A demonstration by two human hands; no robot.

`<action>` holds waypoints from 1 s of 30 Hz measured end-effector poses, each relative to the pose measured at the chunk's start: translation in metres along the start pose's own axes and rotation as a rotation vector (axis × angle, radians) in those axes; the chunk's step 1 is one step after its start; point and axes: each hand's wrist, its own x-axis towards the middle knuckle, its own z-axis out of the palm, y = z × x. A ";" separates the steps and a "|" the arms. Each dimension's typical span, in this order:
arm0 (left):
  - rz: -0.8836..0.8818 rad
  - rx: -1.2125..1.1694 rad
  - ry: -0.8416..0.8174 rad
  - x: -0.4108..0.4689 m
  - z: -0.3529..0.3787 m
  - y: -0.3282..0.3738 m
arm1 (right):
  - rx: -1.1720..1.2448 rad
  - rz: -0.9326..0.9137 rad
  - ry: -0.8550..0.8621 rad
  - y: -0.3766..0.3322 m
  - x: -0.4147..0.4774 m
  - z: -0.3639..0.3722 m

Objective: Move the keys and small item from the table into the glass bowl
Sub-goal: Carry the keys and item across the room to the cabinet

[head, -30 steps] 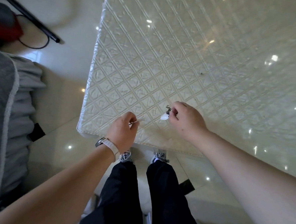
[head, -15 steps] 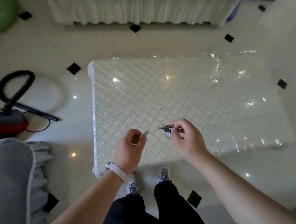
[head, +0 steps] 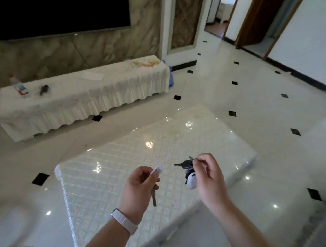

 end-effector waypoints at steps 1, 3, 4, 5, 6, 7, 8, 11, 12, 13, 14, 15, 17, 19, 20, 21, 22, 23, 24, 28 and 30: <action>0.015 0.005 -0.022 -0.001 0.012 0.007 | -0.004 -0.044 0.000 -0.007 0.001 -0.018; 0.041 0.022 -0.052 0.000 0.037 0.021 | -0.012 -0.109 0.021 -0.021 0.004 -0.054; 0.052 0.026 -0.061 0.001 0.049 0.026 | -0.003 -0.131 0.049 -0.026 0.006 -0.070; 0.065 0.028 -0.073 0.002 0.065 0.033 | 0.024 -0.150 0.094 -0.031 0.009 -0.090; 0.076 0.030 -0.082 0.002 0.082 0.039 | 0.059 -0.163 0.140 -0.035 0.012 -0.110; 0.086 0.034 -0.089 0.001 0.100 0.044 | 0.094 -0.170 0.181 -0.038 0.015 -0.131; 0.094 0.036 -0.098 0.000 0.120 0.049 | 0.128 -0.169 0.216 -0.041 0.019 -0.151; 0.116 0.037 -0.146 -0.007 0.186 0.063 | 0.234 -0.145 0.273 -0.041 0.031 -0.210; 0.124 0.040 -0.161 -0.010 0.209 0.067 | 0.255 -0.132 0.282 -0.038 0.035 -0.229; 0.134 0.043 -0.171 -0.012 0.232 0.071 | 0.263 -0.126 0.286 -0.034 0.039 -0.249; 0.143 0.046 -0.179 -0.013 0.254 0.074 | 0.261 -0.125 0.287 -0.030 0.042 -0.269; 0.151 0.049 -0.187 -0.015 0.275 0.078 | 0.250 -0.124 0.288 -0.025 0.045 -0.287; 0.165 0.054 -0.204 -0.018 0.315 0.082 | 0.214 -0.110 0.298 -0.016 0.049 -0.324; 0.178 0.052 -0.225 -0.021 0.352 0.087 | 0.193 -0.077 0.309 -0.007 0.053 -0.359; 0.186 0.053 -0.237 -0.022 0.370 0.090 | 0.191 -0.064 0.318 -0.003 0.054 -0.376; 0.191 0.055 -0.252 -0.023 0.387 0.093 | 0.187 -0.060 0.330 0.001 0.056 -0.391; 0.195 0.055 -0.269 -0.023 0.403 0.096 | 0.178 -0.063 0.343 0.006 0.057 -0.407; 0.199 0.052 -0.287 -0.024 0.418 0.099 | 0.166 -0.064 0.356 0.010 0.058 -0.421; 0.204 0.050 -0.306 -0.024 0.433 0.102 | 0.160 -0.061 0.370 0.014 0.060 -0.434; 0.208 0.056 -0.388 -0.018 0.491 0.113 | 0.157 -0.005 0.420 0.033 0.071 -0.480; 0.203 0.057 -0.422 -0.011 0.520 0.115 | 0.159 0.037 0.440 0.046 0.081 -0.500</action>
